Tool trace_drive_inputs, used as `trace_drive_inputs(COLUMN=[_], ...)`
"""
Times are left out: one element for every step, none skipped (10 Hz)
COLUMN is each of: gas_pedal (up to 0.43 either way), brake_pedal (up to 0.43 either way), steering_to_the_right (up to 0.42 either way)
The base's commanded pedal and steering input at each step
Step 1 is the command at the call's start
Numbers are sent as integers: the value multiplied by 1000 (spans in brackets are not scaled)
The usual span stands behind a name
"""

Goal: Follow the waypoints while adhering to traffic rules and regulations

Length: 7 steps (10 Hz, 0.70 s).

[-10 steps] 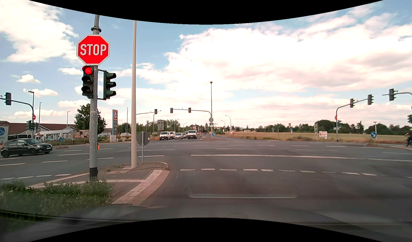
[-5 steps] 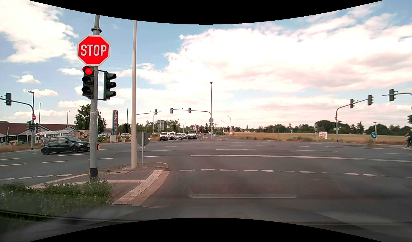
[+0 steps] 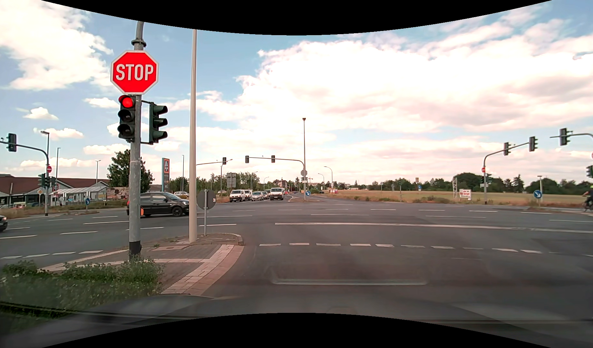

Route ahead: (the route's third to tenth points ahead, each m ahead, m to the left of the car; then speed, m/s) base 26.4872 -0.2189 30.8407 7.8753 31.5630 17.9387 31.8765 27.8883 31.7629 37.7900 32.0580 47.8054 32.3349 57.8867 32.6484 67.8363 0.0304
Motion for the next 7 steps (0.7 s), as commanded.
trace_drive_inputs(gas_pedal=[0, 0, 0, 0, 0, 0, 0], brake_pedal=[372, 384, 384, 384, 390, 390, 384], steering_to_the_right=[-4, -5, -5, -4, -4, -5, -4])
